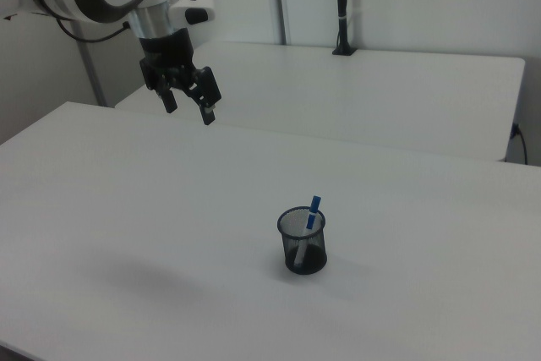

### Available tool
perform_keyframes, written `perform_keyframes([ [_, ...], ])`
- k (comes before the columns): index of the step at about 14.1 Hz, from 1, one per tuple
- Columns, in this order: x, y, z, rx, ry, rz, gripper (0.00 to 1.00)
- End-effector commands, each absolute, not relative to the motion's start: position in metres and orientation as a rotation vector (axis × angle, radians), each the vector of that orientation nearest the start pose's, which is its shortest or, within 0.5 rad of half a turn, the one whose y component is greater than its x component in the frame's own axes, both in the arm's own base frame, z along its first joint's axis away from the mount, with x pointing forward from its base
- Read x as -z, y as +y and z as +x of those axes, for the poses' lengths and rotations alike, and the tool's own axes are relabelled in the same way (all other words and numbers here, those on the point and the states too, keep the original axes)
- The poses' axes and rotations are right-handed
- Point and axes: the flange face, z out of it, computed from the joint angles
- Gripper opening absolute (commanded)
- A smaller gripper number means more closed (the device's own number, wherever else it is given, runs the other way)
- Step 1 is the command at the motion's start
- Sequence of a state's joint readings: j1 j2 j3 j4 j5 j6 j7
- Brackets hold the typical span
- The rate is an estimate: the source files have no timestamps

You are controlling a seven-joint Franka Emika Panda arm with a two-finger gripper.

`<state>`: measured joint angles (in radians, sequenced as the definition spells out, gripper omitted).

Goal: Remove the marker

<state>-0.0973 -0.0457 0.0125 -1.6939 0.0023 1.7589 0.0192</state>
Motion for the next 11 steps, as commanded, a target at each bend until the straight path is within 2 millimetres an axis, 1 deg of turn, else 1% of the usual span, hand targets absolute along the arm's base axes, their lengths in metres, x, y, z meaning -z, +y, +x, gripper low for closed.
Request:
perform_keyframes([
  [1, -0.611, -0.052, 0.554, 0.180, 0.119, -3.151, 1.00],
  [3, -0.612, -0.061, 0.551, 0.169, -0.002, -3.165, 1.00],
  [4, -0.612, -0.080, 0.547, 0.147, -0.078, -3.168, 1.00],
  [6, -0.610, -0.105, 0.543, 0.135, -0.244, -3.168, 1.00],
  [8, -0.606, -0.131, 0.543, 0.139, -0.247, -3.214, 1.00],
  [9, -0.598, -0.141, 0.545, 0.154, -0.234, -3.241, 1.00],
  [10, -0.588, -0.156, 0.546, 0.197, -0.190, -3.254, 1.00],
  [11, -0.582, -0.174, 0.546, 0.254, -0.104, -3.265, 1.00],
])
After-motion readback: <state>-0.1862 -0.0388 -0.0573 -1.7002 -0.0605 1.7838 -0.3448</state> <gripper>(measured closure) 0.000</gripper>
